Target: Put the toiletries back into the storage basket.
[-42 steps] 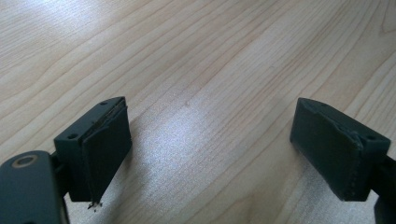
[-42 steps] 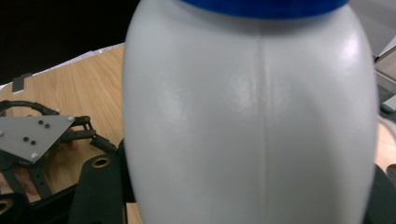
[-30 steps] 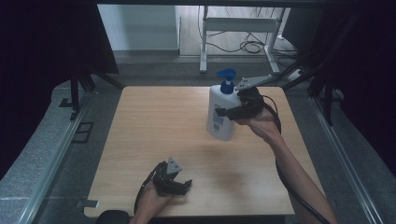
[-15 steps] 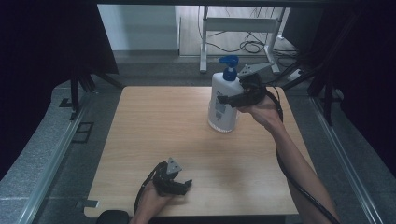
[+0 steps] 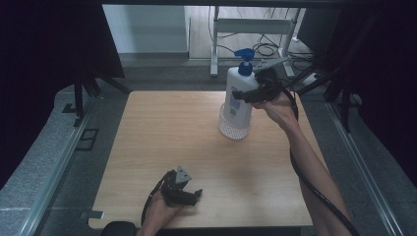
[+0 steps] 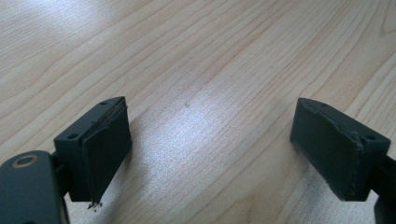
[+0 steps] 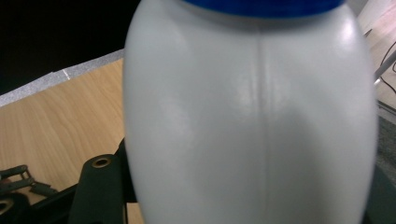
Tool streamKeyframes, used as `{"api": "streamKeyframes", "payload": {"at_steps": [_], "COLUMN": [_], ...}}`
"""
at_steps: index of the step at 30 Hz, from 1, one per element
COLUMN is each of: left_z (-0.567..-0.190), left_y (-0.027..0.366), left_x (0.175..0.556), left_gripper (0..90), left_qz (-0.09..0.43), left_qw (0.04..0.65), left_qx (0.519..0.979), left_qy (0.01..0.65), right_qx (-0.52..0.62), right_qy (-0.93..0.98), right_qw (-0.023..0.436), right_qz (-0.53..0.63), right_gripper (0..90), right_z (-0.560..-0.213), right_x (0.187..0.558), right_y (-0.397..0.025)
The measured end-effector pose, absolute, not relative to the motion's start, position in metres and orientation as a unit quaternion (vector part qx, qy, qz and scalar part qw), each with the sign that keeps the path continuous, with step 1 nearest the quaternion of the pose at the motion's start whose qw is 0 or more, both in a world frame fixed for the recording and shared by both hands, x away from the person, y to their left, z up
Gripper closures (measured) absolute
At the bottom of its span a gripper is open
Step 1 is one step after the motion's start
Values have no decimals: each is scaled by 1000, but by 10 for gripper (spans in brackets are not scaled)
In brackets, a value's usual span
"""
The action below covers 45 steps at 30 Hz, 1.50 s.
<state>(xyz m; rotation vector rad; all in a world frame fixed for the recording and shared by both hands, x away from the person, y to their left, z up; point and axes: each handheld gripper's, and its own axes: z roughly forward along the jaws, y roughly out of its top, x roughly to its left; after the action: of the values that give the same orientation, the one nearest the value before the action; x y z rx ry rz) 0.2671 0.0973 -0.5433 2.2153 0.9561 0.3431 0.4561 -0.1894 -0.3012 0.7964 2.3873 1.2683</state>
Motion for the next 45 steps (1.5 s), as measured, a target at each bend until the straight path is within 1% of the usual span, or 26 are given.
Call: {"api": "streamKeyframes", "payload": {"at_steps": [7,18,33,45], "left_z": [-543,-543,-543,-543], "left_y": [97,97,97,97], "left_x": [267,267,267,267], "left_gripper": [117,117,117,117], "left_qz": [132,133,134,135], "left_qw": [345,345,345,345], "left_qx": [853,852,853,852], "left_qy": [369,369,369,370], "right_qx": [291,300,303,310], "right_qy": [831,828,829,831], "right_qw": [171,178,174,167], "right_qz": [442,439,436,430], "right_gripper": [375,374,375,375], "right_z": [-301,-312,-336,-365], "right_x": [467,485,507,514], "right_y": [-193,-195,-193,-195]}}
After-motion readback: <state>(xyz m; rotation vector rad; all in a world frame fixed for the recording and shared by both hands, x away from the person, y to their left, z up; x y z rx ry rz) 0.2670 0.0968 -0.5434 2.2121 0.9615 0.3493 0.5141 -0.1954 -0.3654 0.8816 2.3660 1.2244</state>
